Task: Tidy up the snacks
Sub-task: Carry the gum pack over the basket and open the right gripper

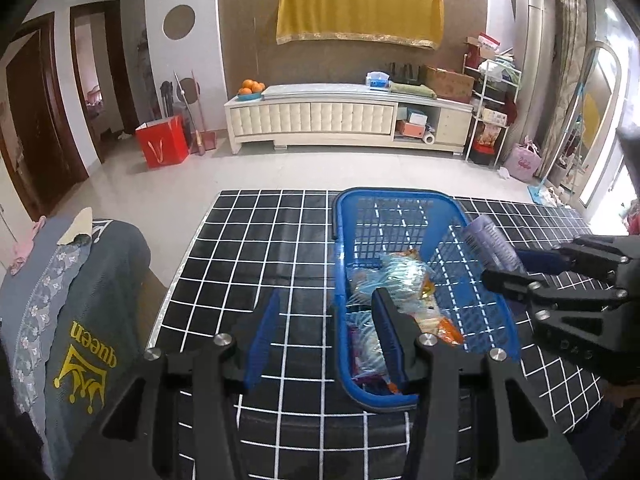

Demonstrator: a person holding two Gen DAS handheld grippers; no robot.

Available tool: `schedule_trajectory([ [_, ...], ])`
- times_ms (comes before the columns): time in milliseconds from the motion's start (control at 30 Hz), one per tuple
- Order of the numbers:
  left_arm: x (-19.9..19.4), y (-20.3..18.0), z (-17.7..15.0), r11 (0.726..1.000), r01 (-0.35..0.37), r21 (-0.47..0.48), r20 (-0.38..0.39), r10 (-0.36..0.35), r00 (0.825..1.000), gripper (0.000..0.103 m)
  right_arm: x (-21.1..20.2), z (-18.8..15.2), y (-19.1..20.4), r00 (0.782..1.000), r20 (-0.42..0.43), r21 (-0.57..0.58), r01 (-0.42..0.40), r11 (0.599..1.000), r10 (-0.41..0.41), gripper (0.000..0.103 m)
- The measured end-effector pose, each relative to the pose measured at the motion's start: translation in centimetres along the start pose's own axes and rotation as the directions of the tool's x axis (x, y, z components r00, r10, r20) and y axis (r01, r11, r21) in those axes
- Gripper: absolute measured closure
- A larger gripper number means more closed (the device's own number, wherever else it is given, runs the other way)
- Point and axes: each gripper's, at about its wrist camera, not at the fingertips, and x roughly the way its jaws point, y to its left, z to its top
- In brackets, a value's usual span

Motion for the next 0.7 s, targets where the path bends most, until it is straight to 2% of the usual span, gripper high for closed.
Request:
schedule_trajectory([
  [133, 1.5, 0.6, 0.1, 1.000, -0.006, 0.005, -0.019, 0.006, 1.000, 0.058, 4.2, 0.3, 0.5, 0.996, -0.092, -0.006, 0.011, 1.000, -0.012, 0.069],
  [367, 4.0, 1.1, -0.5, 1.000, 0.002, 0.015, -0.052, -0.002, 0.999, 0.058, 8.4, -0.1, 0.3, 0.977, -0.213, -0.008, 0.009, 1.000, -0.010, 0.069],
  [700, 5.5, 1.4, -1.4, 1.000, 0.018, -0.007, -0.090, -0.018, 0.996, 0.058, 10.9, -0.1, 1.3, 0.958, -0.287, -0.043, -0.018, 0.999, 0.004, 0.068],
])
